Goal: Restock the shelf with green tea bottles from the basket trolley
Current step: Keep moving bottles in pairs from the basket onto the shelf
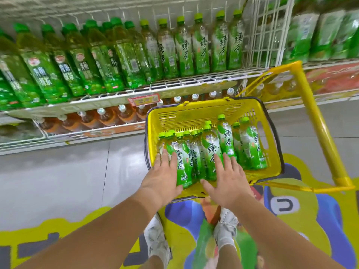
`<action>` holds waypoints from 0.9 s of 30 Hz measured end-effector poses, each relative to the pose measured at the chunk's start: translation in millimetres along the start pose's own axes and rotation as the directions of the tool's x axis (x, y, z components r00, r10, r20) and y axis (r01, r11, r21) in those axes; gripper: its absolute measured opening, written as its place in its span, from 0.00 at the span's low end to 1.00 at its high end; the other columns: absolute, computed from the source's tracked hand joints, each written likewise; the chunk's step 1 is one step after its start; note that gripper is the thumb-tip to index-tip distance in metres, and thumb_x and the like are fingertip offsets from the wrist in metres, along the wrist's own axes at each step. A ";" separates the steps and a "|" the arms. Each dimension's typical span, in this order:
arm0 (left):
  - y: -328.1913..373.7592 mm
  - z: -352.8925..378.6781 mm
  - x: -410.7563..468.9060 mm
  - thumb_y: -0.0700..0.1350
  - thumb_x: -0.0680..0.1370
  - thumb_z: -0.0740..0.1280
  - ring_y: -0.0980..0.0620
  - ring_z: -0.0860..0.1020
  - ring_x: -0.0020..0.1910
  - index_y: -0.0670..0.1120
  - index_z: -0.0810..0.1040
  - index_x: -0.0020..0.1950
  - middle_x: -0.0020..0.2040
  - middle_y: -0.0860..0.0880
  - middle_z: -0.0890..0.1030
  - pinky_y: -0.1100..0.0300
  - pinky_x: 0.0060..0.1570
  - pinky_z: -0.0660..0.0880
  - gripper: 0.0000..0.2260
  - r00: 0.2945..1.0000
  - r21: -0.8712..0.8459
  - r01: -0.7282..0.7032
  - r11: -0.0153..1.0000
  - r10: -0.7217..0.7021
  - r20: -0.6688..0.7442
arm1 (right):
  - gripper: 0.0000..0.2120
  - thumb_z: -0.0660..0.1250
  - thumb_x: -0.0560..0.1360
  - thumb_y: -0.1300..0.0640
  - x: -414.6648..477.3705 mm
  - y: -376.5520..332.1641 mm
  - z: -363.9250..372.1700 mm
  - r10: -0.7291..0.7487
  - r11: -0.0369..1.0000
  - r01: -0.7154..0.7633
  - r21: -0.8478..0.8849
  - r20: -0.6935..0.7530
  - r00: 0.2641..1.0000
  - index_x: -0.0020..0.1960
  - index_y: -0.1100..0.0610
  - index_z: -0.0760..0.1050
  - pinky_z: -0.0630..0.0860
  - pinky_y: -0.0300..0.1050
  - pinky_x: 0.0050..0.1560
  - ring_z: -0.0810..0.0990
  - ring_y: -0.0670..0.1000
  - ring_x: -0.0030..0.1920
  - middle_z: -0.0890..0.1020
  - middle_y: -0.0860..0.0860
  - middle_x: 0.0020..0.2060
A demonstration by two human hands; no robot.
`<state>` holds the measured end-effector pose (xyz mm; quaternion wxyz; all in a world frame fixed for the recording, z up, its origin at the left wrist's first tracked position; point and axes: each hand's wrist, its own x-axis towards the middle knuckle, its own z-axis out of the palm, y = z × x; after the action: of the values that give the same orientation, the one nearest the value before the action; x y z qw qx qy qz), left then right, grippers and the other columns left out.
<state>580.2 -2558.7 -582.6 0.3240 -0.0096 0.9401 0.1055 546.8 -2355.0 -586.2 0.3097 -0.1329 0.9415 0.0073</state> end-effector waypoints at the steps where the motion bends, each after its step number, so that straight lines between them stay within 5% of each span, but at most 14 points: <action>1: 3.3 2.1 2.8 0.61 0.77 0.65 0.37 0.46 0.79 0.43 0.38 0.80 0.80 0.36 0.41 0.47 0.77 0.53 0.47 1.000 -0.005 0.022 1.000 -0.022 0.009 | 0.44 0.48 0.76 0.30 2.3 2.3 1.6 -0.011 1.000 0.011 0.002 0.012 1.000 0.80 0.54 0.38 0.49 0.57 0.78 0.44 0.60 0.79 0.45 0.58 0.80; 11: 35.1 16.1 37.0 0.56 0.77 0.68 0.39 0.52 0.79 0.44 0.37 0.80 0.80 0.39 0.46 0.47 0.76 0.58 0.47 0.952 -0.316 0.297 0.901 -0.304 0.030 | 0.44 0.49 0.76 0.29 43.1 38.5 9.2 -0.126 0.992 0.127 -0.010 0.087 0.988 0.80 0.53 0.36 0.49 0.57 0.78 0.43 0.60 0.79 0.44 0.57 0.80; 15: 41.3 19.6 51.0 0.51 0.77 0.71 0.40 0.63 0.75 0.45 0.35 0.80 0.79 0.41 0.54 0.48 0.71 0.65 0.48 0.877 -0.555 0.427 0.714 -0.476 0.063 | 0.45 0.51 0.76 0.30 58.3 49.4 11.1 -0.136 0.991 0.132 0.038 0.117 0.984 0.79 0.53 0.33 0.50 0.55 0.78 0.45 0.58 0.79 0.47 0.56 0.80; 19: 45.5 21.9 64.4 0.50 0.76 0.73 0.41 0.69 0.70 0.43 0.47 0.79 0.72 0.41 0.68 0.48 0.67 0.67 0.43 0.761 -0.650 0.566 0.507 -0.625 0.175 | 0.47 0.54 0.76 0.31 71.3 51.9 15.8 -0.134 0.985 0.117 0.125 0.133 0.982 0.79 0.55 0.32 0.62 0.55 0.73 0.57 0.59 0.76 0.59 0.56 0.77; 21: 46.9 23.3 70.7 0.52 0.76 0.73 0.44 0.77 0.58 0.40 0.57 0.75 0.61 0.44 0.75 0.53 0.55 0.75 0.37 0.708 -0.664 0.617 0.423 -0.667 0.234 | 0.47 0.57 0.77 0.34 77.1 48.5 16.5 -0.104 0.973 0.065 0.223 0.170 0.980 0.79 0.55 0.32 0.69 0.55 0.68 0.66 0.59 0.72 0.64 0.58 0.74; 23: 47.3 24.3 76.1 0.53 0.75 0.74 0.54 0.73 0.37 0.40 0.62 0.71 0.44 0.50 0.72 0.64 0.32 0.69 0.33 0.669 -0.656 0.658 0.370 -0.687 0.283 | 0.45 0.61 0.78 0.39 83.4 44.5 16.9 -0.059 0.944 -0.008 0.331 0.192 0.980 0.79 0.55 0.35 0.72 0.55 0.65 0.72 0.59 0.68 0.67 0.59 0.72; 27: 39.1 25.5 83.8 0.54 0.73 0.75 0.58 0.68 0.33 0.42 0.66 0.71 0.39 0.52 0.68 0.63 0.25 0.62 0.33 0.633 -0.637 0.696 0.332 -0.703 0.326 | 0.35 0.69 0.77 0.48 97.2 40.3 16.9 -0.002 0.871 -0.096 0.481 0.199 0.980 0.73 0.57 0.51 0.74 0.50 0.56 0.77 0.58 0.57 0.73 0.59 0.65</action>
<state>526.1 -2511.0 -645.9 0.3020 -0.5369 0.7234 0.3119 471.3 -2338.4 -659.6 0.4227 -0.0261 0.8812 -0.2102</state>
